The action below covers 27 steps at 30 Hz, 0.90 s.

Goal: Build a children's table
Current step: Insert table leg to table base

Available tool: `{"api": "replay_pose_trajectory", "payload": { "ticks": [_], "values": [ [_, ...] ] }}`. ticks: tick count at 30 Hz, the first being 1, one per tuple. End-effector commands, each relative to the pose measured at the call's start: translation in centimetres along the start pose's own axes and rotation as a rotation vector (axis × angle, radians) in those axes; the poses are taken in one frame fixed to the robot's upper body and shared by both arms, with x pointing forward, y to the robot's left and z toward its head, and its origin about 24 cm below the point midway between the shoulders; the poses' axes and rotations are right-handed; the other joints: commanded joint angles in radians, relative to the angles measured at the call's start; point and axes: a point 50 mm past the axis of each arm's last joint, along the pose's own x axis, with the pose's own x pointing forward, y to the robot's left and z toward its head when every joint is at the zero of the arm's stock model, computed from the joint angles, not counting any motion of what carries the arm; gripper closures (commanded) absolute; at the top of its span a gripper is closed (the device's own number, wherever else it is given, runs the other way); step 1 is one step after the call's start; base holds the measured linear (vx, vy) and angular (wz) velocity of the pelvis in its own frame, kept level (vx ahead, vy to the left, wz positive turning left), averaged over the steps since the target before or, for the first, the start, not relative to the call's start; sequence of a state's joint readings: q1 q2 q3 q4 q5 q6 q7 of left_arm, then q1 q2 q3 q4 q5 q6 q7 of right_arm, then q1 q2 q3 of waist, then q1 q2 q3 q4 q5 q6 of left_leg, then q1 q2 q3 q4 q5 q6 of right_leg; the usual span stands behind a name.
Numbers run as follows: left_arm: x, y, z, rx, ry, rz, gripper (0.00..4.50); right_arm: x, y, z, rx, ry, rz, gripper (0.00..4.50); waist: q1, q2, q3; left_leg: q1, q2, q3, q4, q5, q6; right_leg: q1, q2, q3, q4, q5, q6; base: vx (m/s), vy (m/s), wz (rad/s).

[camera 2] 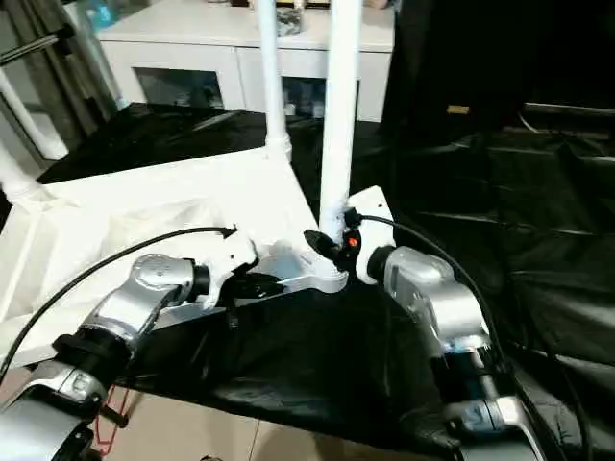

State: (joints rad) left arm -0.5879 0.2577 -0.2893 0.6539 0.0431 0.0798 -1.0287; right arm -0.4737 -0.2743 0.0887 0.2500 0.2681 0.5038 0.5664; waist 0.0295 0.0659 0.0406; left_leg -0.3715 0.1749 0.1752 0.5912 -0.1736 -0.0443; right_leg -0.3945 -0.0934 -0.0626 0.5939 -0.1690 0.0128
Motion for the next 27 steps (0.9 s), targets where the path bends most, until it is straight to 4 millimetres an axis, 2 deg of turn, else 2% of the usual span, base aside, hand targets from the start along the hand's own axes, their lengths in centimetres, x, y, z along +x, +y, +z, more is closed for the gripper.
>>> {"api": "replay_pose_trajectory", "payload": {
  "ticks": [1, 2, 5, 12, 13, 14, 16, 17, 18, 19, 20, 22, 23, 24, 27],
  "values": [
    [0.2, -1.2, -2.1, -0.054, 0.056, -0.067, 4.5, 0.5, 0.1, 0.0, 0.003, 0.004, 0.007, 2.59, 0.001, -0.022, -0.057, 0.008, 0.041, -0.015, -0.077, -0.307, 0.014, 0.032, -0.052, 0.039, -0.086, -0.388, -0.179, 0.0, 0.0, 0.0],
    [0.1, -1.2, -2.0, -0.046, 0.055, -0.076, 4.5, 0.6, 0.0, -0.1, 0.008, 0.008, 0.007, 2.59, 0.0, -0.026, -0.059, 0.004, 0.04, -0.014, -0.075, -0.288, 0.019, 0.035, -0.052, 0.039, -0.081, -0.356, -0.191, 0.0, 0.0, 0.0],
    [-0.2, -1.3, -1.9, -0.034, 0.054, -0.095, 4.5, 0.9, -0.1, -0.2, 0.028, 0.014, 0.016, 2.59, -0.002, -0.025, -0.058, 0.005, 0.04, -0.012, -0.075, -0.28, 0.023, 0.036, -0.052, 0.039, -0.08, -0.334, -0.207, 0.0, 0.0, 0.0],
    [-0.6, -1.3, -1.9, -0.028, 0.057, -0.105, 4.5, 1.0, -0.2, -1.4, 0.097, 0.016, 0.053, 2.6, -0.007, -0.024, -0.057, 0.006, 0.042, -0.013, -0.078, -0.293, 0.021, 0.036, -0.051, 0.039, -0.081, -0.34, -0.208, 0.0, 0.0, 0.0],
    [-0.7, -1.3, -1.9, -0.03, 0.054, -0.1, 4.5, 0.9, -0.3, -1.8, 0.123, 0.005, 0.047, 2.6, -0.009, -0.032, -0.057, 0.005, 0.042, -0.011, -0.077, -0.292, 0.023, 0.036, -0.051, 0.039, -0.082, -0.342, -0.208, 0.0, 0.0, 0.0],
    [-0.7, -1.3, -1.9, -0.031, 0.052, -0.099, 4.5, 0.8, -0.4, -1.9, 0.131, 0.001, 0.044, 2.6, -0.008, -0.027, -0.057, 0.007, 0.043, -0.012, -0.078, -0.297, 0.022, 0.035, -0.052, 0.039, -0.082, -0.353, -0.207, 0.0, 0.0, 0.0],
    [-0.8, -1.2, -1.8, -0.035, 0.044, -0.088, 4.5, 0.6, -0.6, -2.4, 0.167, -0.015, 0.035, 2.6, -0.009, -0.028, -0.057, 0.007, 0.043, -0.012, -0.078, -0.3, 0.021, 0.035, -0.052, 0.038, -0.083, -0.356, -0.206, 0.0, 0.0, 0.0],
    [-0.9, -1.1, -1.7, -0.042, 0.035, -0.079, 4.5, 0.3, -0.8, -2.9, 0.209, -0.037, 0.027, 2.6, -0.009, -0.019, -0.057, 0.009, 0.043, -0.012, -0.078, -0.307, 0.019, 0.033, -0.053, 0.039, -0.083, -0.36, -0.208, 0.0, 0.0, 0.0],
    [-0.9, -1.1, -1.7, -0.042, 0.035, -0.079, 4.5, 0.3, -0.8, -2.9, 0.209, -0.037, 0.027, 2.6, -0.01, -0.024, -0.057, 0.009, 0.043, -0.012, -0.079, -0.312, 0.02, 0.033, -0.051, 0.039, -0.085, -0.358, -0.207, 0.0, 0.0, 0.0],
    [-1.0, -1.0, -1.7, -0.042, 0.035, -0.077, 4.5, 0.1, -0.9, -3.2, 0.222, -0.043, 0.022, 2.6, -0.009, -0.025, -0.057, 0.007, 0.043, -0.013, -0.079, -0.306, 0.02, 0.035, -0.051, 0.038, -0.083, -0.349, -0.209, 0.0, 0.0, 0.0],
    [-1.0, -1.0, -1.7, -0.041, 0.038, -0.074, 4.5, -0.1, -1.0, -3.6, 0.228, -0.048, 0.016, 2.6, -0.009, -0.021, -0.057, 0.007, 0.043, -0.013, -0.08, -0.306, 0.02, 0.035, -0.051, 0.038, -0.082, -0.347, -0.21, 0.0, 0.0, 0.0],
    [-1.0, -0.9, -1.7, -0.038, 0.043, -0.069, 4.5, -0.3, -1.1, -3.9, 0.235, -0.052, 0.014, 2.6, -0.009, -0.025, -0.057, 0.007, 0.043, -0.013, -0.08, -0.31, 0.021, 0.036, -0.051, 0.038, -0.083, -0.351, -0.21, 0.0, 0.0, 0.0],
    [-1.1, -0.8, -1.7, -0.036, 0.046, -0.062, 4.5, -0.5, -1.2, -4.3, 0.239, -0.055, 0.007, 2.6, -0.008, -0.019, -0.057, 0.007, 0.042, -0.013, -0.081, -0.31, 0.02, 0.036, -0.051, 0.038, -0.082, -0.35, -0.21, 0.0, 0.0, 0.0],
    [-1.1, -0.7, -1.7, -0.036, 0.047, -0.055, 4.5, -0.8, -1.2, -4.7, 0.245, -0.057, 0.0, 2.6, -0.008, -0.021, -0.056, 0.007, 0.043, -0.012, -0.08, -0.316, 0.021, 0.034, -0.051, 0.038, -0.086, -0.361, -0.206, 0.0, 0.0, 0.0],
    [-1.2, -0.4, -1.6, -0.036, 0.046, -0.042, 4.5, -1.5, -1.3, -5.7, 0.269, -0.065, -0.016, 2.6, -0.005, -0.02, -0.056, 0.009, 0.044, -0.013, -0.082, -0.319, 0.022, 0.035, -0.05, 0.038, -0.087, -0.363, -0.203, 0.0, 0.0, 0.0]
  ]
}}
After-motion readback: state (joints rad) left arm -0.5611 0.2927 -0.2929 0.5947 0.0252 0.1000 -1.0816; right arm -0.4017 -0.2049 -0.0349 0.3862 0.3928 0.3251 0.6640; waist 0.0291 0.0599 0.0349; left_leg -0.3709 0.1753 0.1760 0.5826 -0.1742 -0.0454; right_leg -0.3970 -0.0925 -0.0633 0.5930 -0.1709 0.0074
